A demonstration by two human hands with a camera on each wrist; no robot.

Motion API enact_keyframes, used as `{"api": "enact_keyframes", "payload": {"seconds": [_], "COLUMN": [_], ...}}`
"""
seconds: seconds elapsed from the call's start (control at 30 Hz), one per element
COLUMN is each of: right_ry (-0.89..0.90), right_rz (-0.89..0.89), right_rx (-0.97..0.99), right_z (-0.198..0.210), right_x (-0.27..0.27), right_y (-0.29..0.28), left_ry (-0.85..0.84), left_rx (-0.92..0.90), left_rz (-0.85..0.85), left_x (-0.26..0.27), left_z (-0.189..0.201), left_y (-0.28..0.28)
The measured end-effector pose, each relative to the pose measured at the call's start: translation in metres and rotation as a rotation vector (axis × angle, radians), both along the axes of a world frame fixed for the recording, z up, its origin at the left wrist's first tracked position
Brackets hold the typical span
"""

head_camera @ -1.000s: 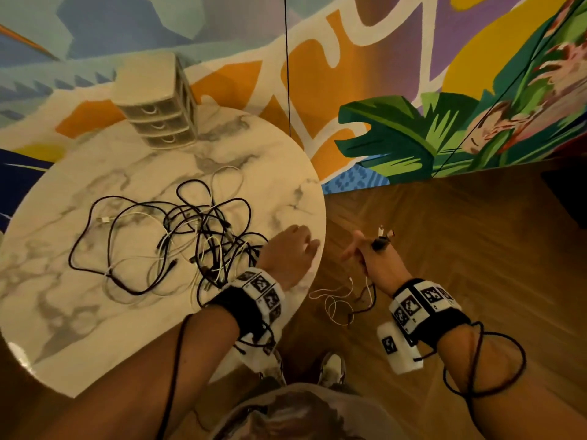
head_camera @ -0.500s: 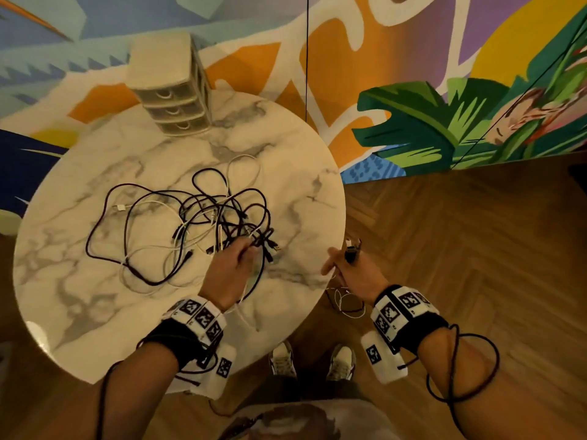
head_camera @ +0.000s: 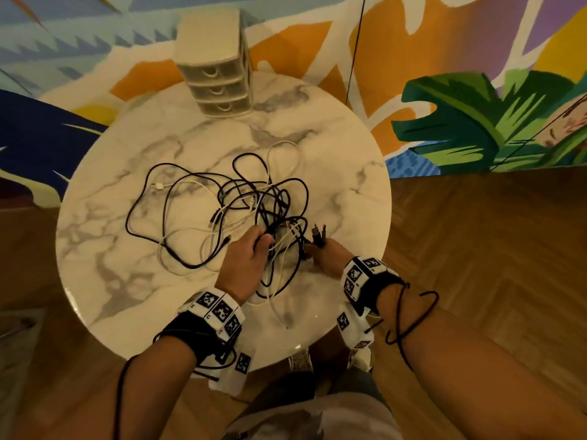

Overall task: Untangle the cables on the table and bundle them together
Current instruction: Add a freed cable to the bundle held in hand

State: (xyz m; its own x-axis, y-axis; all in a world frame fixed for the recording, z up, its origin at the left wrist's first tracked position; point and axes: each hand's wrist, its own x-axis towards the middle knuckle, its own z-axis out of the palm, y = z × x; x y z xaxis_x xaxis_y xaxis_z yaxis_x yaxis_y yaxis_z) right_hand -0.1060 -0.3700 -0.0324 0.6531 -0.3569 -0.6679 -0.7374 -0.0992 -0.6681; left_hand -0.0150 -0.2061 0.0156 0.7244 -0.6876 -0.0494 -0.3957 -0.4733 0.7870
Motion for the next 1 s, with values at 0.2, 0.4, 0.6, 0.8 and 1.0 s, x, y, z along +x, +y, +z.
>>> {"api": "enact_keyframes", "payload": {"seconds": [0.2, 0.4, 0.6, 0.8, 1.0], "right_ry": [-0.069, -0.318, -0.743, -0.655, -0.725], "right_rz": [-0.077, -0.306, -0.762, -0.592, -0.489], "right_rx": [-0.151, -0.296, -0.117, -0.026, -0.04], "right_z": [0.053, 0.143, 0.193, 0.179, 0.167], "right_x": [-0.016, -0.041, -0.071, -0.075, -0.082], "right_y": [-0.029, -0.056, -0.072, -0.066, -0.075], "left_ry": [-0.078, -0.205, -0.232, -0.275, -0.16], "left_rx": [0.091, 0.333, 0.483, 0.104, -0.174], "left_rz": [0.003, -0.089, -0.029, -0.036, -0.325], "left_x": [0.004, -0.01, 0.004, -0.012, -0.066], "left_z": [-0.011, -0.008, -0.012, 0.046, 0.104], "left_y": [-0.016, -0.048, -0.054, -0.089, -0.15]}}
